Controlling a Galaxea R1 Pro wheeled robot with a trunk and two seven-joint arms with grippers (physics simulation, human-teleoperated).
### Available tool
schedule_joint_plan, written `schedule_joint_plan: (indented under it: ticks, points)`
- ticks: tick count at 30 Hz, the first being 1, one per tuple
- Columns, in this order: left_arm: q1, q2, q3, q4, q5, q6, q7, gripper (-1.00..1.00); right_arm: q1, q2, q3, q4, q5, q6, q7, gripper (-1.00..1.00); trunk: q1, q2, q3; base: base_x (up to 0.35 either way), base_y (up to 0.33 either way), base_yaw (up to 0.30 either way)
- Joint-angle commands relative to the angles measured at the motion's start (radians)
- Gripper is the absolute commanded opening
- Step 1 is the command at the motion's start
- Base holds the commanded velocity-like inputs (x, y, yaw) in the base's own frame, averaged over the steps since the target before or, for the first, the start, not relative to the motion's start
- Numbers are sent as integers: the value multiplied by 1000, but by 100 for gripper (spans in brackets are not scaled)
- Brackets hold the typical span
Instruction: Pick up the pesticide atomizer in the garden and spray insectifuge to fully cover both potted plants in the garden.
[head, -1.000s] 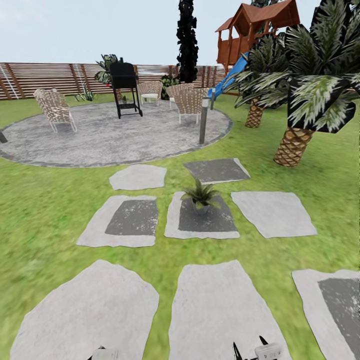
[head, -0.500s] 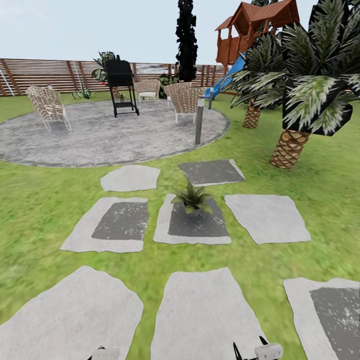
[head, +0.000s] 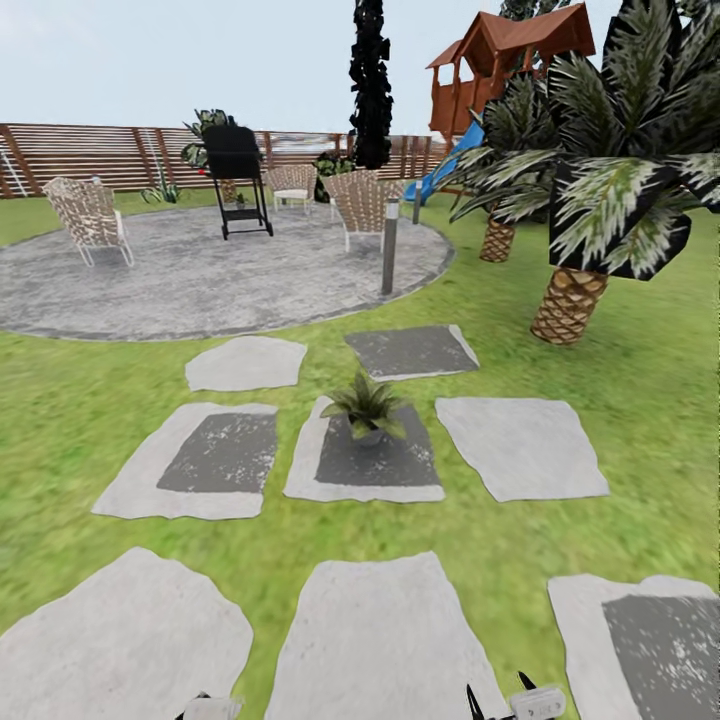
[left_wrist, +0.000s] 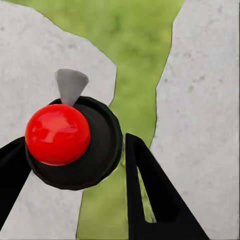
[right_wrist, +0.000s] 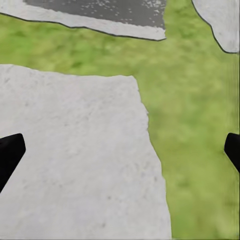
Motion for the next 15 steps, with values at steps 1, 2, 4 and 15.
schedule_joint_plan:
  ticks: [1, 2, 4, 15]
  points:
    - [-1, 0, -1, 1, 0, -3, 2, -100, -1, 0, 2, 1, 2, -3, 0, 100, 0, 0, -1, 145, -245, 0]
    - [-1, 0, -1, 1, 0, -3, 2, -100, -1, 0, 2, 1, 2, -3, 0, 100, 0, 0, -1, 143, -246, 0]
    - [-1, 0, -1, 1, 0, -3, 2, -100, -1, 0, 2, 1, 1, -3, 0, 100, 0, 0, -1, 139, -248, 0]
    - [-1, 0, -1, 1, 0, -3, 2, -100, -1, 0, 2, 1, 1, -3, 0, 100, 0, 0, -1, 108, -259, 0]
